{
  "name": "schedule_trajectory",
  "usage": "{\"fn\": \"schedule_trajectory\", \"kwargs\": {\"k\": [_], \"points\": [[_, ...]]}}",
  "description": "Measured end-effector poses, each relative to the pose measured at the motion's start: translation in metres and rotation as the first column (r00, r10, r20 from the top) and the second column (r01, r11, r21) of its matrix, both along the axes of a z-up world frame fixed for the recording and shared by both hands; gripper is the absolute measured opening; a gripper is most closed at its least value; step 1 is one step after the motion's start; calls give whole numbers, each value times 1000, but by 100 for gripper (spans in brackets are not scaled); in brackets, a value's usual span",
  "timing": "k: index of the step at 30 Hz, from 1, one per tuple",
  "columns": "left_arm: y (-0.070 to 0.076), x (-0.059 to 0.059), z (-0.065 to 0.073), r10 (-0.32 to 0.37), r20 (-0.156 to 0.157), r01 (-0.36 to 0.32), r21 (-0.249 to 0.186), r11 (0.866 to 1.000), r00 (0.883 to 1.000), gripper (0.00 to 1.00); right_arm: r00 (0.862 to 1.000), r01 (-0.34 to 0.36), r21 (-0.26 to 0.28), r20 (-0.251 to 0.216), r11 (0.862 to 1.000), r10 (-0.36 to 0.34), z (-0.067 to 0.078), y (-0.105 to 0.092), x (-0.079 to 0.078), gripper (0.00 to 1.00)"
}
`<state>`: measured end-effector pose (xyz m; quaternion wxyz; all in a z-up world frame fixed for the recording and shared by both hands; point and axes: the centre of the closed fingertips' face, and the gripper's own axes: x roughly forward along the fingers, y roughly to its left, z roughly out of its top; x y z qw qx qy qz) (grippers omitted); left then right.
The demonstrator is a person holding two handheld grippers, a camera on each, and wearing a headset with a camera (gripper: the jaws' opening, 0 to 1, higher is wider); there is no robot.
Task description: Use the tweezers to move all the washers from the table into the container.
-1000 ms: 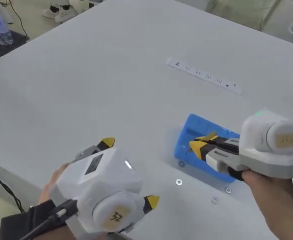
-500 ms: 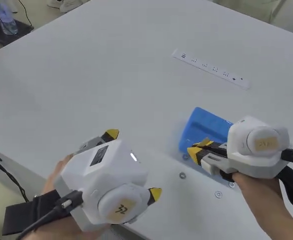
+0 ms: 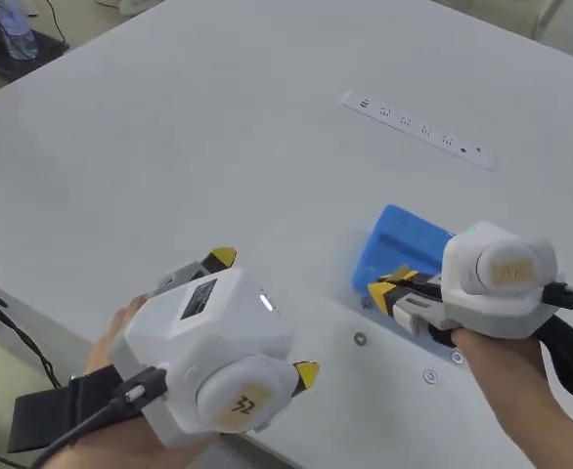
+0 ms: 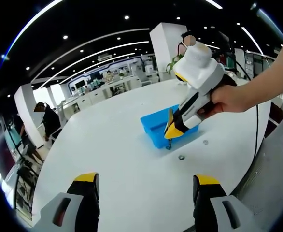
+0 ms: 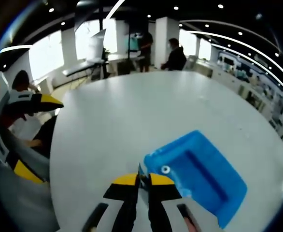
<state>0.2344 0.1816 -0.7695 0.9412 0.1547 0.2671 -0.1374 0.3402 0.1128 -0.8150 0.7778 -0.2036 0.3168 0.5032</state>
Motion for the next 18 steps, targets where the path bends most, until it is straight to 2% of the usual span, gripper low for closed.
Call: {"fn": "schedule_trajectory", "kwargs": {"k": [9,15,18], "points": [[-1,0,-1,-7,-4,7,6,1000,1000,80,1000,4,-6,-5,1000,-4,-1,1,2,3],[-1,0,-1,-9,-4,9,8,1000,1000,80,1000,-9,-31,3,999,10,1,2,-3,2],[-1,-1,-2,-9,-6,9,10,1000,1000,80,1000,-10,-12,-18,1000,10,5,2,-10,2]]}}
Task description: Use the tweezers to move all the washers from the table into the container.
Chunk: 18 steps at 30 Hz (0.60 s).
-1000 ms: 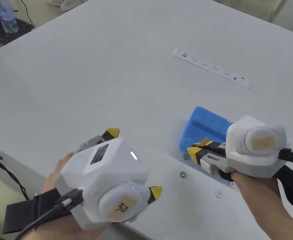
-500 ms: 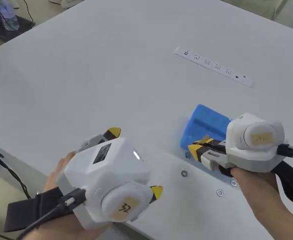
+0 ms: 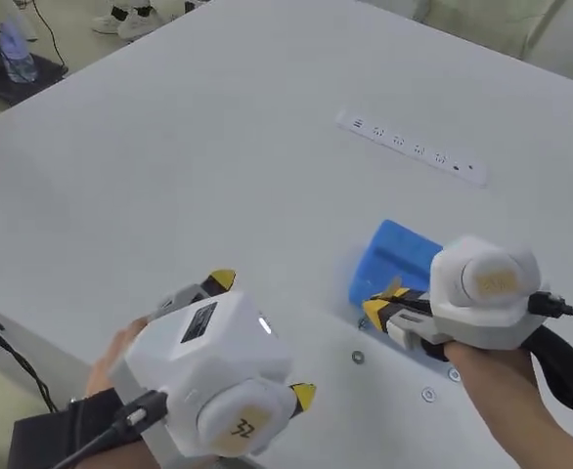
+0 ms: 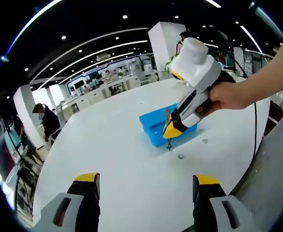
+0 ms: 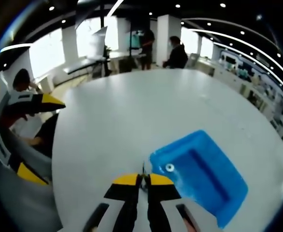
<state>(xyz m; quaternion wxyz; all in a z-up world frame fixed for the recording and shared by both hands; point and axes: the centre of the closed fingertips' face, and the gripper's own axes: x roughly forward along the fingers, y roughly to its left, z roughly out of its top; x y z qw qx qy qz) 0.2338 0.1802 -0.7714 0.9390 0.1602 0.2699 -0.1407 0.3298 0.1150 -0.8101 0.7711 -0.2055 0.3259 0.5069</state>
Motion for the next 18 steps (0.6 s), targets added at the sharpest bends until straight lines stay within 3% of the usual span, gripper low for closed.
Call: {"fn": "schedule_trajectory", "kwargs": {"k": [6,9,13,18], "points": [[1,0,0,2,1,-2,4,1000,1000,80,1000,-5,43,-21,999,6,19,0,-8,2],[1,0,0,2,2,-2,5,1000,1000,80,999,12,97,-49,995,-7,33,2,-12,2],[2,0,0,4,2,-4,7,1000,1000,80,999,33,154,-40,988,-28,56,2,-7,2],[2,0,0,4,1,-4,10,1000,1000,80,998,55,178,-3,982,-55,74,1,7,2]]}}
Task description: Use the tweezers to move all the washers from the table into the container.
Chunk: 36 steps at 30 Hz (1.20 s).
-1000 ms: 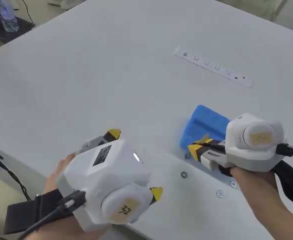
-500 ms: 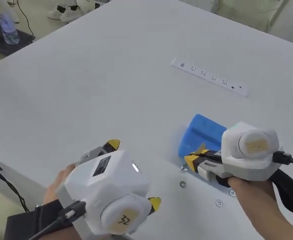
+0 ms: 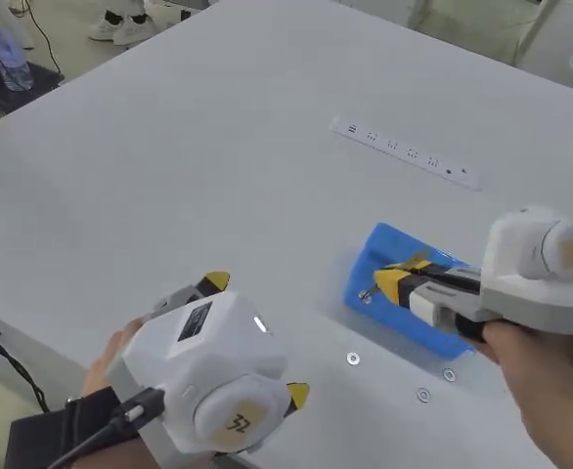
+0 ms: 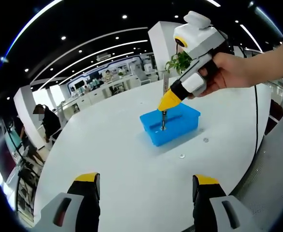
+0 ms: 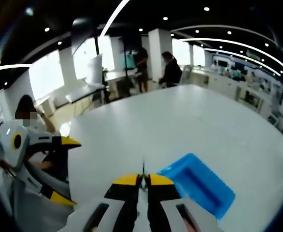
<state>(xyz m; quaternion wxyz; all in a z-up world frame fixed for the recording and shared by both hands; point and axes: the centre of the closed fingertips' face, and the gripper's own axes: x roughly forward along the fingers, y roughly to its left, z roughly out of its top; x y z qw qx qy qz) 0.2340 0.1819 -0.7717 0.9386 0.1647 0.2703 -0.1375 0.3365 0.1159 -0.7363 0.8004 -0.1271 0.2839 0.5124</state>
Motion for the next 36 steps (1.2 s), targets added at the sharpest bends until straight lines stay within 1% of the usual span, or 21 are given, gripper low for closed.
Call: {"fn": "schedule_trajectory", "kwargs": {"k": [3,9,11,12,14,15,16,19,20,21,23,24,27,29,30,32,34,35,36], "points": [[0,0,0,-1,0,1,-1,1000,1000,80,1000,15,6,16,1000,-15,4,0,10,2],[1,0,1,6,1,-6,-2,1000,1000,80,998,45,-11,38,999,-44,-3,0,27,2],[1,0,0,6,-1,-6,-1,1000,1000,80,998,53,-30,46,998,-51,-9,0,31,2],[1,0,0,6,0,-6,-1,1000,1000,80,997,52,-50,52,997,-49,-13,-1,33,2],[1,0,0,6,0,-6,0,1000,1000,79,996,56,-76,74,996,-50,-17,-5,37,2],[1,0,0,6,-1,-6,0,1000,1000,79,996,59,-80,72,995,-53,-19,-5,39,2],[1,0,0,5,-1,-5,-1,1000,1000,79,996,57,-88,70,994,-51,-26,-3,41,2],[1,0,0,3,-3,-3,-1,1000,1000,79,996,58,-132,77,989,-48,-37,-7,45,2],[1,0,0,4,-3,-4,-1,1000,1000,79,997,56,-137,67,989,-47,-44,-5,48,2],[1,0,1,5,1,-5,-2,1000,1000,79,997,56,-140,59,989,-48,-47,-5,49,3],[1,0,-1,5,-6,-5,-6,1000,1000,79,998,54,-150,47,987,-48,-53,-4,49,3],[1,0,-1,5,-7,-5,-2,1000,1000,79,998,54,-153,41,987,-48,-54,-5,48,3],[1,0,-1,5,-8,-5,0,1000,1000,79,998,61,-136,-4,989,-62,-61,-2,52,3],[1,0,-1,5,-7,-5,-3,1000,1000,78,998,67,-142,-3,988,-68,-64,0,55,3],[0,0,-1,4,-10,-4,-4,1000,1000,78,998,67,-150,-10,986,-69,-69,-2,55,3],[0,0,-2,1,-12,-1,3,1000,1000,78,997,68,-162,-17,984,-71,-74,-3,57,3],[0,-1,-2,-1,-14,1,2,1000,1000,78,997,63,-172,-24,983,-68,-78,-4,54,3],[0,-1,-2,0,-15,0,3,1000,1000,78,997,62,-173,-26,983,-67,-79,-5,53,3],[0,-1,-2,0,-15,0,2,1000,1000,78,997,63,-168,-27,984,-68,-77,-1,53,3]]}}
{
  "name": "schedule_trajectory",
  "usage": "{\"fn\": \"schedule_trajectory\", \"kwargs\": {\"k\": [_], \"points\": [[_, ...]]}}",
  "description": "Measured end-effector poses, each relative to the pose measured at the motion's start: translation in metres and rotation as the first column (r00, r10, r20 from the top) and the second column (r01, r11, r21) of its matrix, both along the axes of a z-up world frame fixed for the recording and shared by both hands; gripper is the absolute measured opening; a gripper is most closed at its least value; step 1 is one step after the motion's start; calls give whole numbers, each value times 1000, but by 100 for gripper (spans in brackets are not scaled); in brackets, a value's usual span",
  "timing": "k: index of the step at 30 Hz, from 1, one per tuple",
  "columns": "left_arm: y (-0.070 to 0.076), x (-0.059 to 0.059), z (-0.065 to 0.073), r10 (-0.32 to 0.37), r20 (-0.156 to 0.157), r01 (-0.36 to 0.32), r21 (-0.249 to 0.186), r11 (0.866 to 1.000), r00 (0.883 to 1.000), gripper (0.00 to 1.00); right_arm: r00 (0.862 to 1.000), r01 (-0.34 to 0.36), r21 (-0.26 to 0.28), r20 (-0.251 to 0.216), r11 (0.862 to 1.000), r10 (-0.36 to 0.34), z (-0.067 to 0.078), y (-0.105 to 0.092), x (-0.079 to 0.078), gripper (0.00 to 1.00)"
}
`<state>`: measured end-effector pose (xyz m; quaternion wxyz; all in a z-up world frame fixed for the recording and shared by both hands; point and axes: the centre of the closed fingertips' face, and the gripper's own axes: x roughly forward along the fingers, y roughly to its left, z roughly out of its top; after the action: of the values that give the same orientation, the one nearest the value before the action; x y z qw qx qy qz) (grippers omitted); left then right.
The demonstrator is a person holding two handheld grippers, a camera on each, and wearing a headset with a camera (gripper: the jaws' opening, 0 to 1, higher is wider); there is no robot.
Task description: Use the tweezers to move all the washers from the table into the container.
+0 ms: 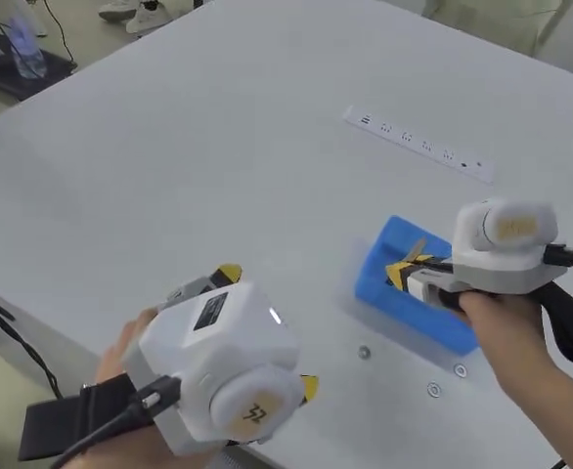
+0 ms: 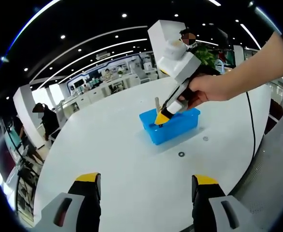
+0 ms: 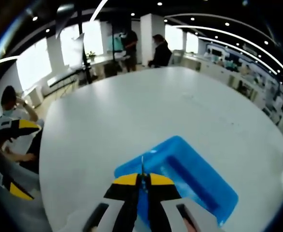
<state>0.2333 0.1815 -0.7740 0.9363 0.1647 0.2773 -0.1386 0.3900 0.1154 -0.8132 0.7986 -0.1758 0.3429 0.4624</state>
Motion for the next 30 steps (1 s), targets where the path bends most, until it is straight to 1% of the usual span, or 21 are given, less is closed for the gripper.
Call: {"fn": "schedule_trajectory", "kwargs": {"k": [1,4,7,9,10,12,13,14,15,16,18,19,22,24,26,30], "points": [[0,0,0,0,0,0,0,1000,1000,78,1000,-1,7,3,1000,1,1,1,0,3],[-1,0,0,-2,0,2,0,1000,1000,78,1000,-4,3,15,1000,4,2,0,0,3],[-2,-1,0,-7,-2,7,2,1000,1000,78,1000,4,10,15,1000,-5,2,-3,0,3],[-2,-1,0,-9,-2,9,3,1000,1000,78,1000,22,23,-1,999,-22,3,-3,1,3],[-2,-1,-1,-9,-3,9,4,1000,1000,78,999,30,26,-14,999,-30,3,-3,-3,3],[-1,-1,-1,-8,-4,8,5,1000,1000,78,998,48,20,-31,999,-47,2,-5,-3,3],[-1,-1,0,-5,-2,5,6,1000,1000,78,998,50,18,-26,999,-50,2,-5,-2,3],[0,0,1,-1,5,1,11,1000,1000,79,999,49,15,-21,999,-49,2,-6,-2,4],[1,0,2,2,13,-3,11,1000,1000,78,998,57,13,-19,998,-57,2,-7,-2,4],[1,0,2,3,12,-3,7,1000,1000,78,997,74,10,-9,997,-74,3,-10,-1,4],[2,0,2,6,10,-6,7,1000,1000,79,996,83,29,13,996,-83,10,-10,-3,4],[2,0,2,5,11,-5,9,1000,1000,79,996,88,49,22,995,-89,17,-10,-4,4],[2,0,2,5,15,-5,11,1000,1000,79,996,85,62,35,994,-88,26,-11,-7,4],[2,0,2,6,12,-6,10,1000,1000,80,995,85,93,52,992,-90,41,-10,-11,3],[2,0,2,8,14,-8,13,1000,1000,79,995,76,120,54,990,-83,49,-8,-16,3],[2,0,3,8,15,-9,10,1000,1000,79,996,44,132,65,990,-53,60,-10,-29,3]]}}
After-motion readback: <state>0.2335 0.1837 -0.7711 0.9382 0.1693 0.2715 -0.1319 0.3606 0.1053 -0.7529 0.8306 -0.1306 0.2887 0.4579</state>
